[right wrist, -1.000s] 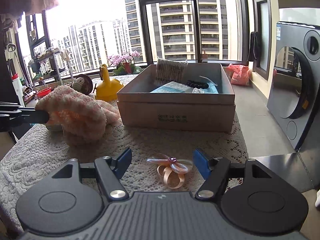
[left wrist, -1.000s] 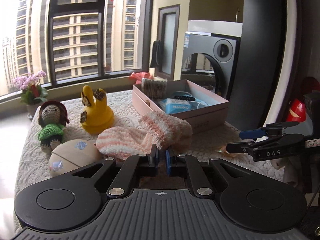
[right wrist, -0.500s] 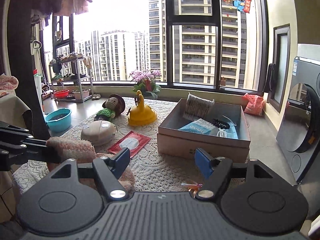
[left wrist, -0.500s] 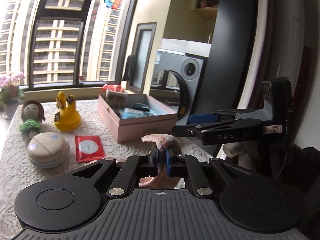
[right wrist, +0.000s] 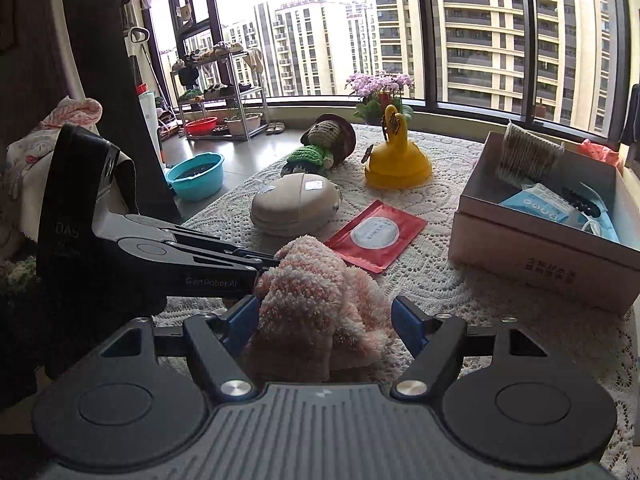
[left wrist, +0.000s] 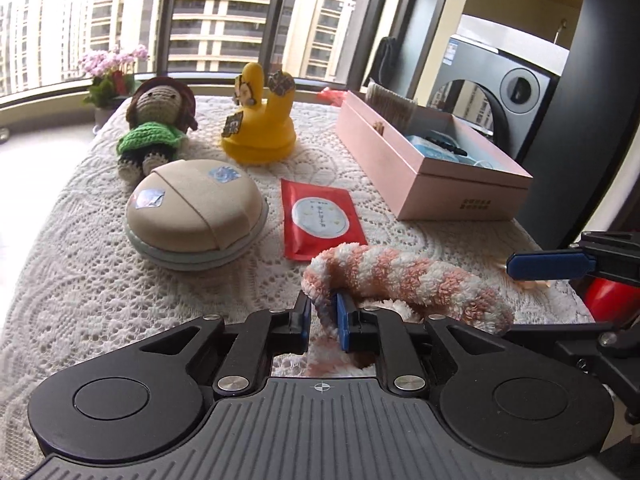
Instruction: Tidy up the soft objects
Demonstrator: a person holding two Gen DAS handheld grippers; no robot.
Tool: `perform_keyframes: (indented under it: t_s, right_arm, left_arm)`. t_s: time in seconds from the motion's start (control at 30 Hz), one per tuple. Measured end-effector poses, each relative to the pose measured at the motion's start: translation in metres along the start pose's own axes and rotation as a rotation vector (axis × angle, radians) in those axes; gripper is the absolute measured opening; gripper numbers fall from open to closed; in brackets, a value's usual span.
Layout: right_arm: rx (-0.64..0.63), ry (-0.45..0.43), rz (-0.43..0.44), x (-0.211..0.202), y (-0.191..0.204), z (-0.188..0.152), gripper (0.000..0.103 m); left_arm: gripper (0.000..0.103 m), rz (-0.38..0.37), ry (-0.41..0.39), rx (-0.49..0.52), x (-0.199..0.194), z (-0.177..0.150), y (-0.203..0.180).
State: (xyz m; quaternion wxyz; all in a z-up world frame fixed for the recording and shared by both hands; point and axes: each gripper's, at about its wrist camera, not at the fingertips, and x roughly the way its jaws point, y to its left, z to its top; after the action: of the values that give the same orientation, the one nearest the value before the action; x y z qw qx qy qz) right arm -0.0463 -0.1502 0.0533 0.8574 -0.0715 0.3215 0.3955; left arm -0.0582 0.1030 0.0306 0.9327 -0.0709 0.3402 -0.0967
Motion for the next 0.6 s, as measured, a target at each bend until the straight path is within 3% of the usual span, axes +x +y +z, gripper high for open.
perform_keyframes:
  t_s: [0.2,0.3,0.4,0.6]
  right_arm:
    - [-0.074,0.088,-0.013,0.039,0.019,-0.008,0.076]
    - [-0.071,0.081,-0.007,0.036,0.018,-0.013,0.077]
    - [-0.083,0.080,-0.016,0.034,0.019,-0.017,0.077]
    - [-0.118,0.067,-0.031,0.029,0.021,-0.024,0.078]
  left_arm:
    - [0.021,-0.018,0.062,-0.116,-0.003,0.004,0.026]
    - [0.023,-0.025,-0.007,-0.164,-0.026,0.006,0.037]
    - [0.024,0.019,-0.094,-0.155,-0.058,0.009,0.042]
    - [0.024,0.008,-0.186,-0.051,-0.104,0.019,0.021]
